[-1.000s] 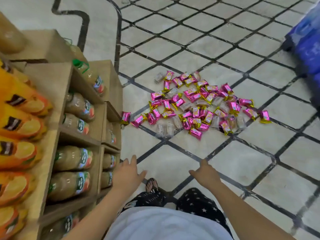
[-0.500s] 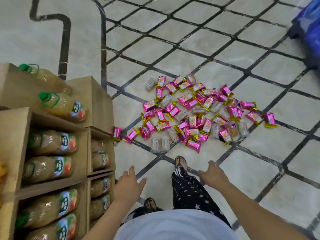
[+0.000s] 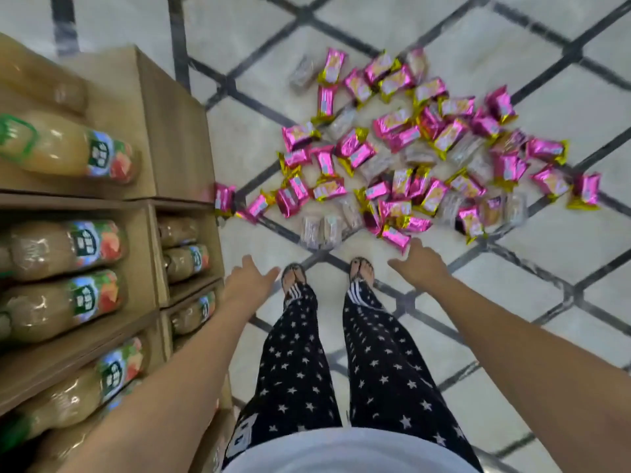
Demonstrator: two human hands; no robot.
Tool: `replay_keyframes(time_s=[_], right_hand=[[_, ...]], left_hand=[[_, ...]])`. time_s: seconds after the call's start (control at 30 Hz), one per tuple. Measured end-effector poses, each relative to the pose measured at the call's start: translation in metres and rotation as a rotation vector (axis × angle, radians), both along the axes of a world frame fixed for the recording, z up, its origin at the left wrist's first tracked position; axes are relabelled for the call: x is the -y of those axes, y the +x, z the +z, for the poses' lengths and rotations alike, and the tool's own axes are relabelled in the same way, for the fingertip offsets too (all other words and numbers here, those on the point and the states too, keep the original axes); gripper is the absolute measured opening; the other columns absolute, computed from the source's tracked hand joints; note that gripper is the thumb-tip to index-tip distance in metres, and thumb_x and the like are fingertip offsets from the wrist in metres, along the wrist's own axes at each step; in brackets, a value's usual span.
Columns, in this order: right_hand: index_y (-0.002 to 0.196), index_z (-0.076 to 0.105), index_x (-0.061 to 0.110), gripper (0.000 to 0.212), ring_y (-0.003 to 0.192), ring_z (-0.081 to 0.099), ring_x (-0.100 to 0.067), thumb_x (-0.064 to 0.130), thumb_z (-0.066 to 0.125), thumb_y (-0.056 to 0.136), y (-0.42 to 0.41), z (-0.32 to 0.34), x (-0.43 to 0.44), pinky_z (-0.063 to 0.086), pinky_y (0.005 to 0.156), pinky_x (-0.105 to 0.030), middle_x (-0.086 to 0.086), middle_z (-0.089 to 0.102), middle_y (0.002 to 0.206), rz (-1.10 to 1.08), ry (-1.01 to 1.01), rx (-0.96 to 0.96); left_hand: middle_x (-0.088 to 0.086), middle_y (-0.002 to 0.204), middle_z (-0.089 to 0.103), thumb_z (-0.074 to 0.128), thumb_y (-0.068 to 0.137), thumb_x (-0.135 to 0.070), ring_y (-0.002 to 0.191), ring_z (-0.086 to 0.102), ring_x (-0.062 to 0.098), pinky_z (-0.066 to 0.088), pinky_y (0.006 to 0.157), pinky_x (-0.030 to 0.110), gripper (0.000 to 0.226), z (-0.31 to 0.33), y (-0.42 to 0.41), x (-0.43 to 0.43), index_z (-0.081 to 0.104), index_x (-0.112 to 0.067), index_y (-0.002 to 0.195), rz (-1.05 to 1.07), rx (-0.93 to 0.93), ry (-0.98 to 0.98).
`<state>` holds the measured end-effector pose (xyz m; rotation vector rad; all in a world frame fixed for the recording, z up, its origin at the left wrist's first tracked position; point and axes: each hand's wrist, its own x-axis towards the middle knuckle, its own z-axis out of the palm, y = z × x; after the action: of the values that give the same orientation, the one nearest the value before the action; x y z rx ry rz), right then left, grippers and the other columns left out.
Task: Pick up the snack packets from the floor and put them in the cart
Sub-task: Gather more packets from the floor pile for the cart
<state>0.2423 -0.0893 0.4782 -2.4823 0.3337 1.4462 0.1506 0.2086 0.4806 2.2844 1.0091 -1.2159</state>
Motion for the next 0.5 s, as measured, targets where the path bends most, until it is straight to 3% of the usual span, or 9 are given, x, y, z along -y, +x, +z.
replay_keyframes(time_s=[0.17,0.3,0.4,0.5], right_hand=[[0.147,0.027,0.003,0.076,0.119,0.053,-0.038,0.044,0.06,0.092,0.004,-0.106,-0.042,0.044,0.087,-0.038,-0.02,0.053,0.134,-0.188,0.042,-0.041],[0.148,0.025,0.0,0.078,0.129,0.046,-0.034,0.042,0.061,0.093,0.003,-0.221,-0.073,0.039,0.095,-0.034,-0.019,0.046,0.143,-0.336,0.049,-0.099],[0.15,0.021,0.002,0.084,0.129,0.046,-0.036,0.045,0.063,0.091,0.001,-0.312,-0.09,0.04,0.097,-0.037,-0.02,0.044,0.144,-0.448,0.075,-0.086],[0.148,0.027,0.004,0.082,0.128,0.048,-0.035,0.046,0.065,0.089,0.0,-0.397,-0.102,0.04,0.101,-0.039,-0.018,0.049,0.141,-0.513,0.104,-0.013]], left_hand=[[0.023,0.131,0.052,0.049,0.09,-0.063,0.116,0.053,0.043,0.046,0.089,0.045,0.079,-0.108,0.016,-0.023,0.028,-0.009,0.144,0.03,-0.03,-0.023],[0.022,0.141,0.045,0.052,0.087,-0.066,0.126,0.045,0.041,0.043,0.097,0.047,0.089,-0.219,0.024,-0.027,0.02,-0.013,0.151,0.076,-0.011,-0.059],[0.019,0.144,0.044,0.06,0.085,-0.062,0.13,0.043,0.037,0.041,0.099,0.043,0.095,-0.306,0.027,-0.018,0.016,-0.012,0.153,0.133,0.021,-0.115],[0.016,0.14,0.05,0.066,0.084,-0.056,0.126,0.049,0.034,0.042,0.091,0.035,0.09,-0.388,0.028,-0.005,0.024,-0.011,0.15,0.184,0.106,-0.147]])
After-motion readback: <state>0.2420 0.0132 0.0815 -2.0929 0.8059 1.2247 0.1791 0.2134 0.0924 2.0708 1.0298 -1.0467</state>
